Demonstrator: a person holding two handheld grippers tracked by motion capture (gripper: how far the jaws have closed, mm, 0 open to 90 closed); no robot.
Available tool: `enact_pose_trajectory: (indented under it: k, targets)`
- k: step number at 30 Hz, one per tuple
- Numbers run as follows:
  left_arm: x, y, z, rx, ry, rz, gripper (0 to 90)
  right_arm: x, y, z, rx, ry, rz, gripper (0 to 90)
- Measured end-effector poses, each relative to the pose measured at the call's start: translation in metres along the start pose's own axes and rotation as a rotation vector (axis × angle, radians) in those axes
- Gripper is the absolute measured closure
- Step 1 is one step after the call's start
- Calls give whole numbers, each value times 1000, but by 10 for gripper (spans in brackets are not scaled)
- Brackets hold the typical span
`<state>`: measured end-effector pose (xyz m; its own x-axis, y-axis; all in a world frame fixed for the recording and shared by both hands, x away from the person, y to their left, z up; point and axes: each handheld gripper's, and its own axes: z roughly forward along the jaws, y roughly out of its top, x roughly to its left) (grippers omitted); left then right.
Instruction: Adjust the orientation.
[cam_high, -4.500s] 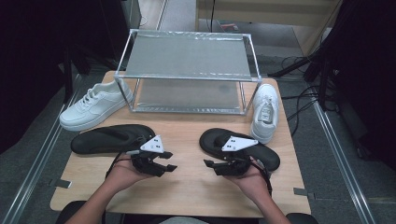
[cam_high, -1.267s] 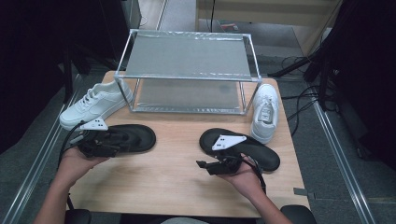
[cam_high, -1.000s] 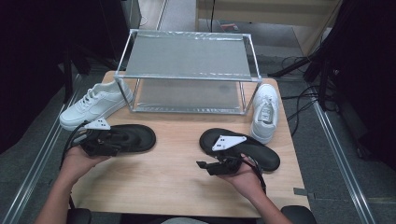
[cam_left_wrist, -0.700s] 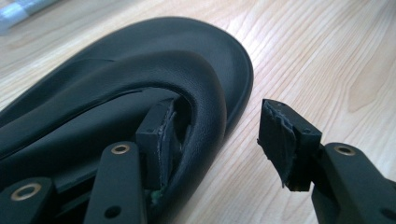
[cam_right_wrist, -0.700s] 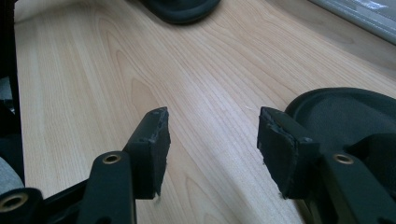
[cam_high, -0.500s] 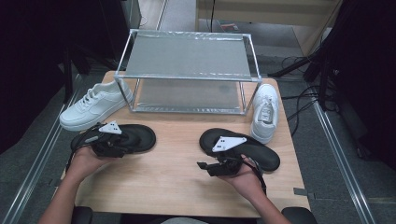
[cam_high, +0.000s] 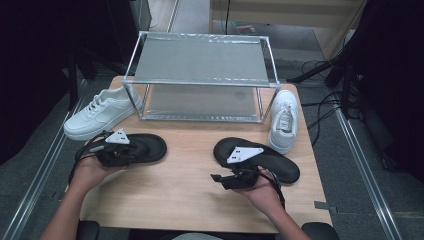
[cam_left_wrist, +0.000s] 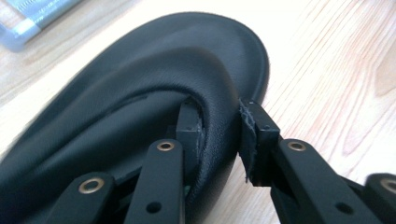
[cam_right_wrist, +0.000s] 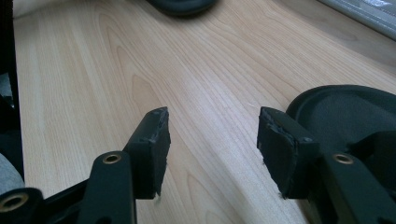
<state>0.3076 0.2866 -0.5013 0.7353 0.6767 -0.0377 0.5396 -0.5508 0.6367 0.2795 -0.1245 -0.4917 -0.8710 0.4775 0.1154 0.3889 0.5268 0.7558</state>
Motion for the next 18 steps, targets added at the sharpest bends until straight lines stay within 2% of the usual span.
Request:
enact_pose_trajectory:
  k: [3,8,12,18]
  targets:
    - [-2,4,-5,5,-17,-12,743,0,0,0,-3,6,0,459]
    - [-8,13,-10,9,-11,-39,753,0,0,0,-5,14,3,461]
    - [-15,23,-11,2,-4,-34,758,0,0,0,-4,19,6,461]
    - [-27,42,-9,-23,-40,-62,759,1,0,0,-11,23,9,461]
